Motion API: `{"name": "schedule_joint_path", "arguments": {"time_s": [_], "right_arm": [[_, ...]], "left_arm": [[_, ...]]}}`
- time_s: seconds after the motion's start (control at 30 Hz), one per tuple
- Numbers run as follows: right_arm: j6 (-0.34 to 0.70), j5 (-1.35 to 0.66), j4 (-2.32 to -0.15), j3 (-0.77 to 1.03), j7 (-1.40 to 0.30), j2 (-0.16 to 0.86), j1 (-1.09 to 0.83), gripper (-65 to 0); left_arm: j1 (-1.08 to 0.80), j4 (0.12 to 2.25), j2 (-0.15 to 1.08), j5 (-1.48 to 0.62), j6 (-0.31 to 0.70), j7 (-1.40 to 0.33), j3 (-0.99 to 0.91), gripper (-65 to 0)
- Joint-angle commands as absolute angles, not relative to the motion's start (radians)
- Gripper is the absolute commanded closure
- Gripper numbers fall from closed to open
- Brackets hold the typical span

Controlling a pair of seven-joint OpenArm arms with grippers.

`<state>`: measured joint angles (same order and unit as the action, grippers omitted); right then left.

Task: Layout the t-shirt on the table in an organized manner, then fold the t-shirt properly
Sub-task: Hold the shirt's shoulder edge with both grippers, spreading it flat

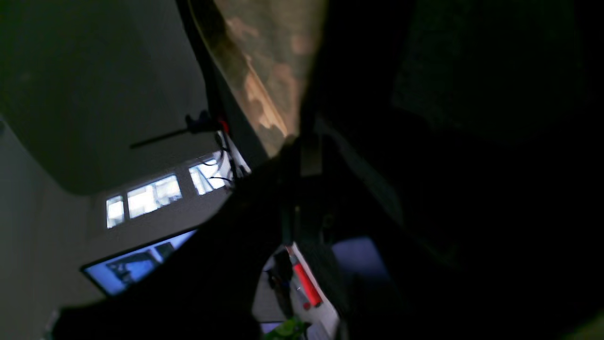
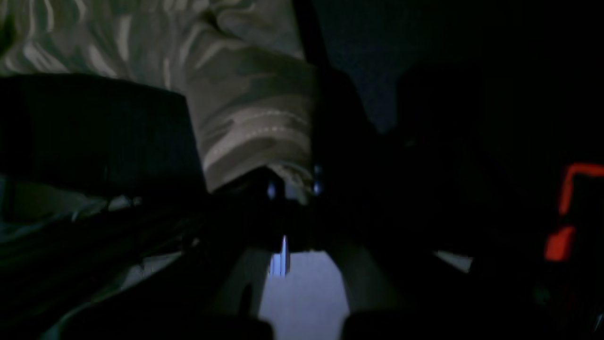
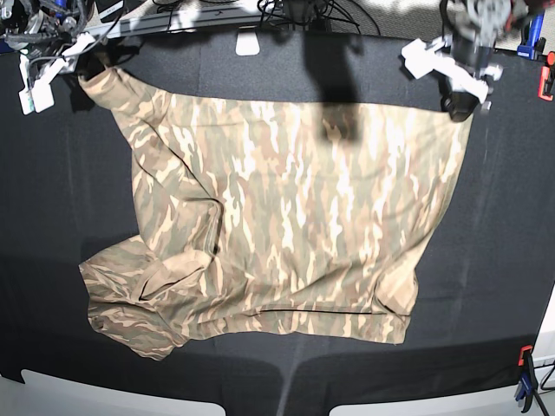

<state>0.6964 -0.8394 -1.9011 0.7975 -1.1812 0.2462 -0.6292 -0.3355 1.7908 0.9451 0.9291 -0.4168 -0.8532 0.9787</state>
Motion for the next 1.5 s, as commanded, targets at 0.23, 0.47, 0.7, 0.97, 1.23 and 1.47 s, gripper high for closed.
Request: {"name": "schedule_joint_path", "arguments": {"time_s": [0.23, 0.47, 0.7, 0.97, 1.23, 1.47], "right_arm": [[0.698, -0.971, -1.921, 0.805, -1.293, 0.266, -0.709, 0.0], [0.698, -0.850, -1.921, 0.805, -1.108, 0.272, -0.703, 0.0], [0.698, -0.788, -1.921, 0.805, -1.074, 0.294, -0.696, 0.0], [0.698, -0.788, -1.921, 0.805, -1.037, 0.294, -0.696, -34.5], [0.698, -0.937, -1.921, 0.805, -0.999, 0.311, -0.693, -36.6], [0.698, -1.112, -1.959, 0.805, -1.036, 0.390, -0.693, -36.6]], "left_arm": [[-0.474, 1.852, 0.962, 1.004, -0.431, -0.870, 0.975, 0.0], [-0.397, 1.852, 0.962, 1.002, -0.431, -0.889, 0.975, 0.0], [-0.382, 1.852, 0.962, 1.002, -0.431, -0.916, 0.975, 0.0], [-0.382, 1.852, 0.962, 1.002, -0.431, -0.916, 0.975, 0.0], [-0.382, 1.852, 0.962, 1.002, -0.432, -0.916, 0.975, -10.1], [-0.380, 1.852, 0.962, 1.002, -0.465, -0.916, 0.975, -13.6]]}}
